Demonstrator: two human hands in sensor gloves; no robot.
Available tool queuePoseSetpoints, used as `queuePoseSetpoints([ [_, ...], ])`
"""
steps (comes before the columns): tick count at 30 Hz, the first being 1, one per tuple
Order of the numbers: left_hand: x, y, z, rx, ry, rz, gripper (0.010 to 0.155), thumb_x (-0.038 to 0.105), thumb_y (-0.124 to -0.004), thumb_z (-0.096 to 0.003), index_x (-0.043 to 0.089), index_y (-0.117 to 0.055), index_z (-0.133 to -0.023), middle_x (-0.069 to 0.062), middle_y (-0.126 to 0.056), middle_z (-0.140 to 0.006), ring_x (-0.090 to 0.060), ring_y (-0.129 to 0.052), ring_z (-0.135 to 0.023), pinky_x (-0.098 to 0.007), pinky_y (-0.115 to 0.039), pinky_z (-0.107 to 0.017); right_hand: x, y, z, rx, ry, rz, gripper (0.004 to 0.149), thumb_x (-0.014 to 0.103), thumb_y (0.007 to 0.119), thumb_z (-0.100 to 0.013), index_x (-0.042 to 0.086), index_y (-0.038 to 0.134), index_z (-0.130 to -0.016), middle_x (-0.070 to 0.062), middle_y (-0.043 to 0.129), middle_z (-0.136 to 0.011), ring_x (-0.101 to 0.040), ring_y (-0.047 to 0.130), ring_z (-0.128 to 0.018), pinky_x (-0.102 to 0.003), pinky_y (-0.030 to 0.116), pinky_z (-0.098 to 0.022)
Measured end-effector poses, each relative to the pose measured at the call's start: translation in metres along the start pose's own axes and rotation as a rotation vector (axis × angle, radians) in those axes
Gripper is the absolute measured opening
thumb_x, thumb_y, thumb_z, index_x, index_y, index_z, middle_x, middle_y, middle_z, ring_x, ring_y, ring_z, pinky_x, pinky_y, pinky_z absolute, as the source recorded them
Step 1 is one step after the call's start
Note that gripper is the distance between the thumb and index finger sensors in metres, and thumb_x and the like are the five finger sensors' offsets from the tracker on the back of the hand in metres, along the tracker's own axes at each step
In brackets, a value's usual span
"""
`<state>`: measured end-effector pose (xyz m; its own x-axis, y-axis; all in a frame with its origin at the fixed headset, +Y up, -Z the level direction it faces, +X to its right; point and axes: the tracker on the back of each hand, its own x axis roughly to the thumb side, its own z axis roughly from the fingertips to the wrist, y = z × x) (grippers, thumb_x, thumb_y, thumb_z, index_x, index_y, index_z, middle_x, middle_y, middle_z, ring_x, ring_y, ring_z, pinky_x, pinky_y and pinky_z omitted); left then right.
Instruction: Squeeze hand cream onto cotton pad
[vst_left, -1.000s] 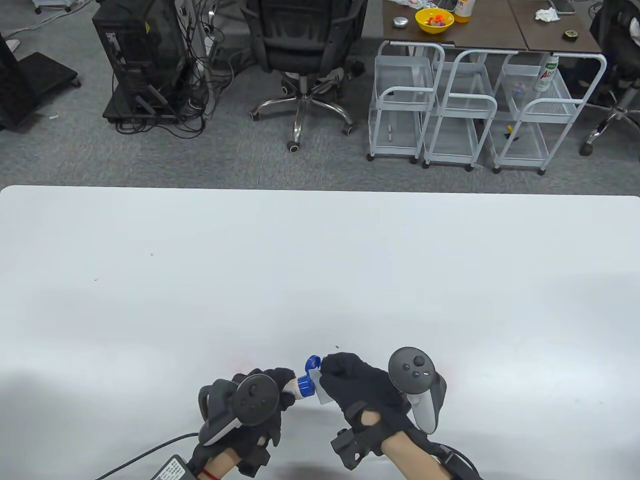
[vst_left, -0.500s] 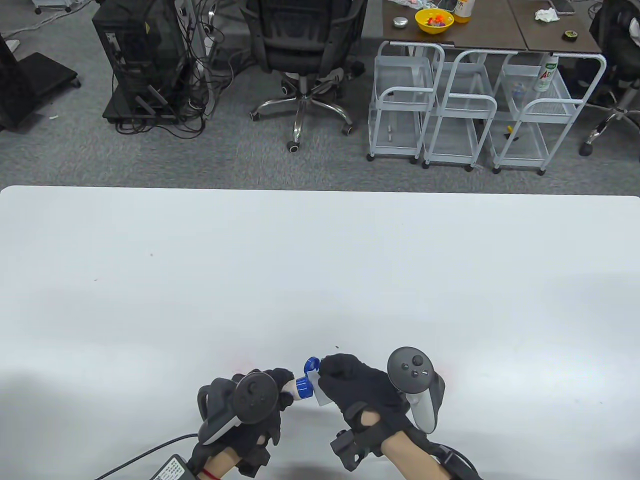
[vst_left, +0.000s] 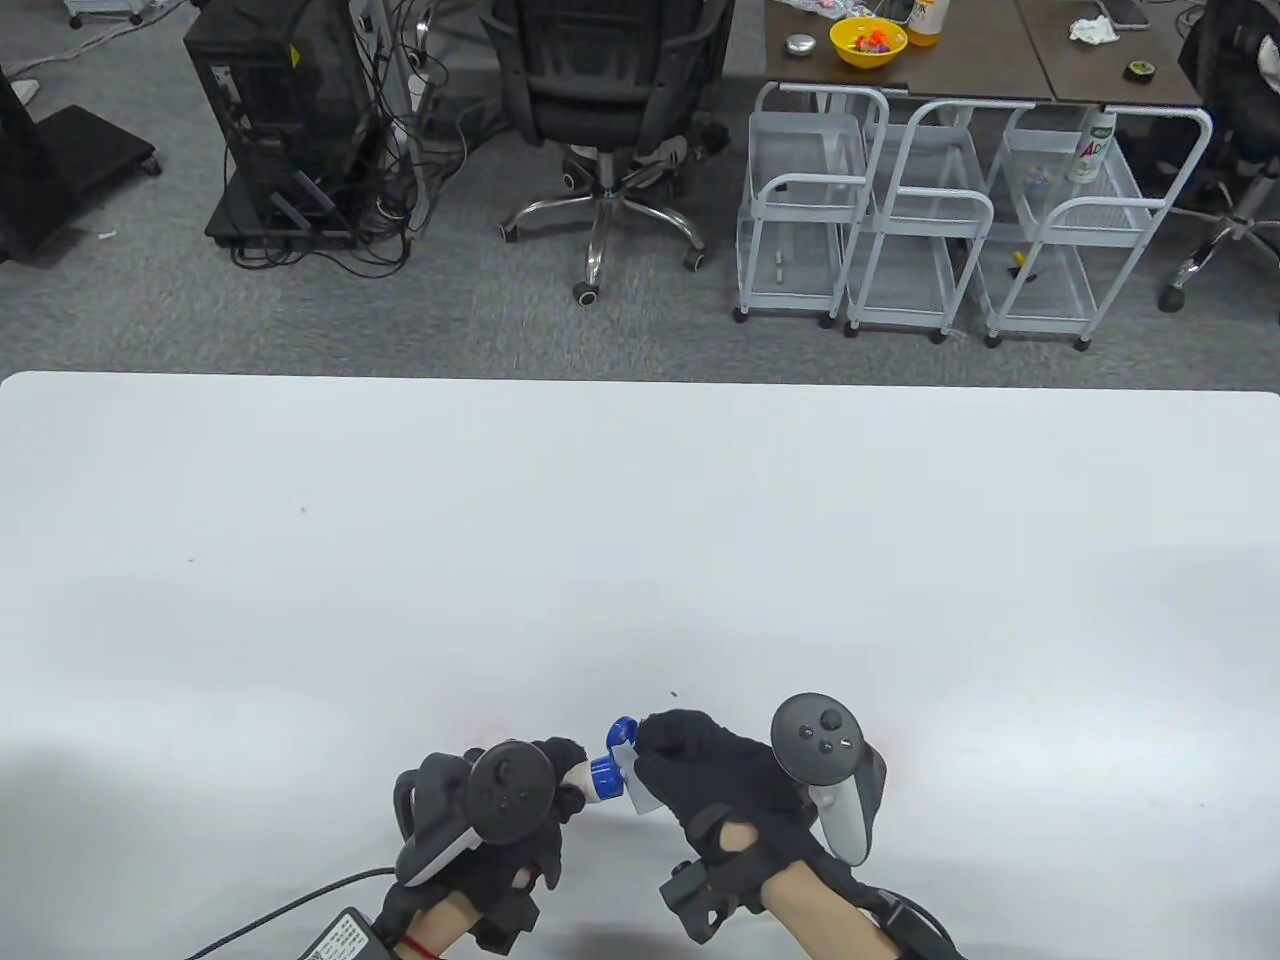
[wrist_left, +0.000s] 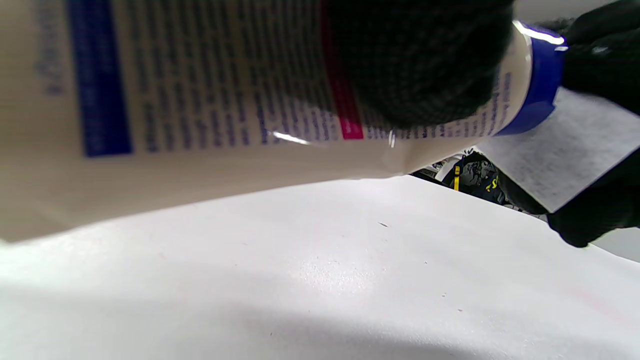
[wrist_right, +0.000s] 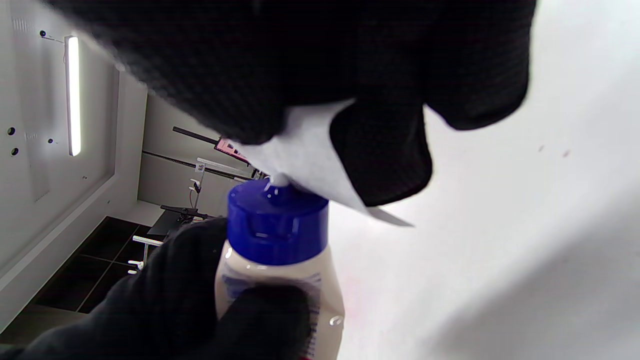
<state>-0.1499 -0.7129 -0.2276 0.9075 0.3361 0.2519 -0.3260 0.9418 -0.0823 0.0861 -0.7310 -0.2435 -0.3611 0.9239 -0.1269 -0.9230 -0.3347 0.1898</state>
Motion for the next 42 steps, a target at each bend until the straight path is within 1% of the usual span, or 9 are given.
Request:
queuePoseSetpoints([
  [11, -0.002, -0.001, -0.001, -0.019, 0.027, -0.037, 0.047, 0.040, -0.082, -0.0278, 0.030, -0.089, -0.073, 0.012, -0.108, -0.057, -0.010, -0.108, -0.047, -0.043, -0.086, -0.051, -0.001, 0.001, -0.002, 0.012, -0.023, 0.001, 0.039, 0.031, 0.097, -0.040, 0.024, 0.090, -0.077, -0.003, 0.106, -0.065, -0.027, 0.116, -0.056, -0.047, 0.089, -0.044],
  [15, -0.007, -0.002, -0.003, -0.036, 0.046, -0.005, 0.049, 0.042, -0.081, -0.0306, 0.030, -0.086, -0.078, 0.011, -0.106, -0.062, -0.010, -0.107, -0.051, -0.043, -0.085, -0.053, -0.002, -0.005, -0.003, 0.007, -0.011, -0.039, 0.039, 0.031, 0.097, -0.040, 0.023, 0.090, -0.077, -0.003, 0.106, -0.065, -0.027, 0.116, -0.056, -0.047, 0.089, -0.044],
  [20, -0.023, 0.003, -0.006, -0.040, 0.090, 0.173, 0.052, 0.041, -0.083, -0.0352, 0.031, -0.079, -0.086, 0.012, -0.101, -0.073, -0.011, -0.104, -0.060, -0.044, -0.082, -0.058, -0.005, -0.016, -0.006, -0.010, 0.008, -0.102, 0.039, 0.031, 0.096, -0.040, 0.023, 0.090, -0.077, -0.003, 0.106, -0.066, -0.027, 0.116, -0.056, -0.048, 0.089, -0.044],
  [23, -0.037, 0.005, -0.008, -0.074, 0.114, 0.363, 0.054, 0.040, -0.084, -0.0384, 0.035, -0.072, -0.091, 0.013, -0.096, -0.080, -0.011, -0.101, -0.068, -0.045, -0.079, -0.061, -0.009, -0.022, -0.009, -0.013, 0.032, -0.149, 0.038, 0.031, 0.096, -0.040, 0.023, 0.090, -0.077, -0.003, 0.106, -0.066, -0.027, 0.116, -0.056, -0.048, 0.089, -0.044],
  [26, -0.050, 0.004, -0.010, -0.143, 0.111, 0.602, 0.061, 0.039, -0.084, -0.0401, 0.038, -0.061, -0.097, 0.014, -0.091, -0.088, -0.012, -0.097, -0.076, -0.047, -0.076, -0.064, -0.014, -0.028, -0.011, 0.003, 0.061, -0.208, 0.039, 0.030, 0.096, -0.040, 0.023, 0.090, -0.077, -0.003, 0.106, -0.066, -0.027, 0.116, -0.056, -0.048, 0.089, -0.044],
  [31, -0.059, -0.003, -0.013, -0.319, 0.069, 0.846, 0.080, 0.045, -0.082, -0.0423, 0.040, -0.034, -0.106, 0.015, -0.080, -0.098, -0.015, -0.092, -0.085, -0.049, -0.074, -0.067, -0.019, -0.031, -0.015, 0.013, 0.086, -0.249, 0.038, 0.030, 0.096, -0.040, 0.023, 0.090, -0.077, -0.004, 0.106, -0.065, -0.028, 0.116, -0.055, -0.048, 0.089, -0.044],
  [35, -0.060, -0.007, -0.015, -0.409, 0.020, 0.938, 0.093, 0.050, -0.080, -0.0434, 0.042, -0.012, -0.105, 0.017, -0.074, -0.100, -0.010, -0.095, -0.084, -0.045, -0.075, -0.068, -0.019, -0.032, -0.015, 0.019, 0.092, -0.255, 0.038, 0.030, 0.096, -0.040, 0.023, 0.090, -0.078, -0.004, 0.106, -0.066, -0.028, 0.115, -0.056, -0.048, 0.089, -0.044],
  [37, -0.060, -0.008, -0.016, -0.409, 0.019, 0.936, 0.096, 0.051, -0.080, -0.0434, 0.045, -0.005, -0.102, 0.017, -0.072, -0.101, -0.010, -0.096, -0.083, -0.044, -0.076, -0.068, -0.019, -0.032, -0.015, 0.019, 0.092, -0.255, 0.038, 0.030, 0.096, -0.040, 0.023, 0.090, -0.078, -0.004, 0.106, -0.066, -0.028, 0.116, -0.055, -0.048, 0.088, -0.044],
  [42, -0.060, -0.009, -0.016, -0.387, 0.029, 0.897, 0.094, 0.050, -0.081, -0.0432, 0.054, -0.005, -0.099, 0.014, -0.073, -0.100, -0.011, -0.100, -0.079, -0.042, -0.080, -0.064, -0.019, -0.032, -0.016, 0.020, 0.092, -0.256, 0.038, 0.030, 0.096, -0.041, 0.023, 0.090, -0.078, -0.004, 0.106, -0.066, -0.028, 0.115, -0.055, -0.048, 0.088, -0.044],
])
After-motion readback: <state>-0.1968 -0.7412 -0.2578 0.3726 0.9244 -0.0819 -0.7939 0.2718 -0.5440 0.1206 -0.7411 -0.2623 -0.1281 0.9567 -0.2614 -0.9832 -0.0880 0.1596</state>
